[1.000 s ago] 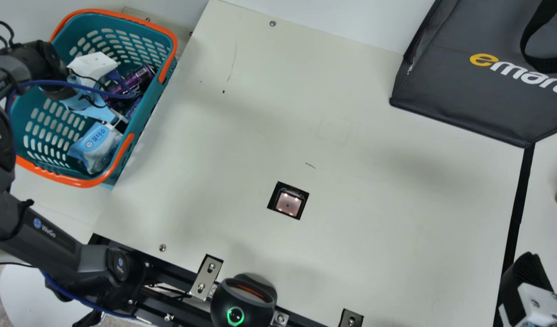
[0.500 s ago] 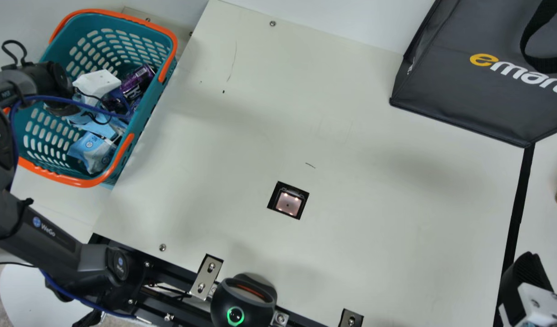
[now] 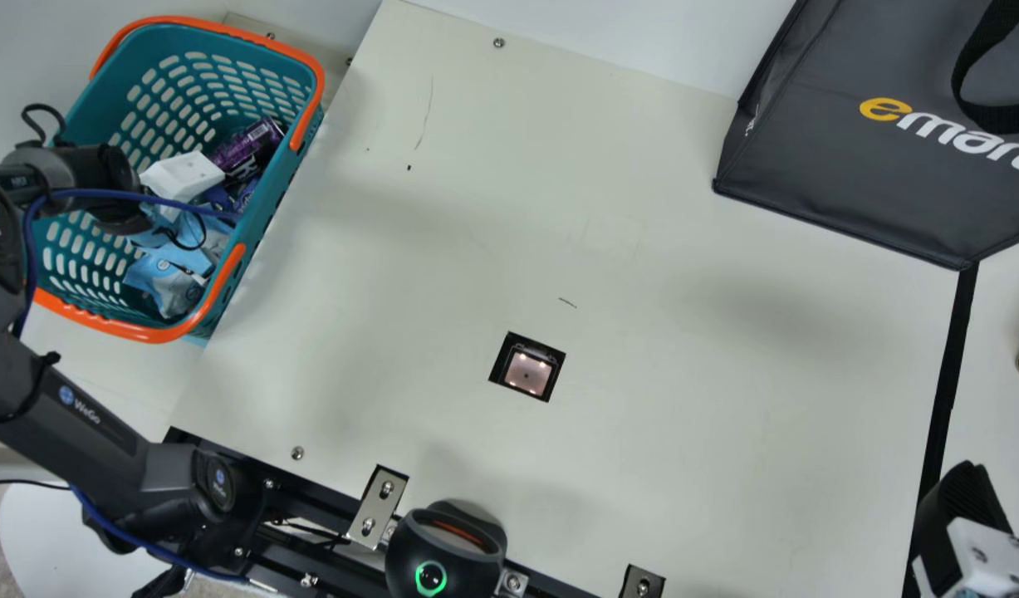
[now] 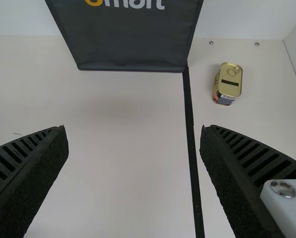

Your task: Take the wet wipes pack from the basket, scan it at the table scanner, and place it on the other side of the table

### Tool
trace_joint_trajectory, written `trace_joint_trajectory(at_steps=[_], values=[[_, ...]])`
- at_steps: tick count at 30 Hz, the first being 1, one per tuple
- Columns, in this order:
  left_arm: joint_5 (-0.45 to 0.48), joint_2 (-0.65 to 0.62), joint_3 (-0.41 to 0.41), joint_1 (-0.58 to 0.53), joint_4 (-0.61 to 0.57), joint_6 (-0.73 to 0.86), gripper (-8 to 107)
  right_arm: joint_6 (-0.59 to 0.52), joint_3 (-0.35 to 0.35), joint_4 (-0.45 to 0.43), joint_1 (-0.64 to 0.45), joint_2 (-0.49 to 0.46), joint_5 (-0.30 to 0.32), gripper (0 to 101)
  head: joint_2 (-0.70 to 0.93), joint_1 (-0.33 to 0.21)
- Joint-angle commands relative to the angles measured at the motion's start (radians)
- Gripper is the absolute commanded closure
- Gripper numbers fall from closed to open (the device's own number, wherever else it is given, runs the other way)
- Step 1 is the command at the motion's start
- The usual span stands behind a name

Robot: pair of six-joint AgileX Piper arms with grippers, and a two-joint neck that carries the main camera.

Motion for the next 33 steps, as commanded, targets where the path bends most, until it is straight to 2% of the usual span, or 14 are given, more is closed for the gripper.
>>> trace_joint_trajectory(at_steps=[1,13,27,28,33], values=[[-0.006,0.008,0.004,0.002,0.001,0.003,9,0.000,0.000,0.000,0.000,0.000,0.000,6,0.002,-0.027],[-0.041,0.055,0.014,0.013,-0.002,0.014,9,0.000,0.000,0.000,0.000,0.000,0.000,6,0.002,-0.027],[-0.059,0.067,0.013,0.013,-0.002,-0.004,102,0.000,0.000,0.000,0.000,0.000,0.000,6,0.002,-0.027],[-0.059,0.067,0.013,0.013,-0.001,-0.007,107,0.000,0.000,0.000,0.000,0.000,0.000,6,0.002,-0.027],[-0.060,0.062,0.015,0.013,0.009,-0.034,107,0.000,0.000,0.000,0.000,0.000,0.000,6,0.002,-0.027]])
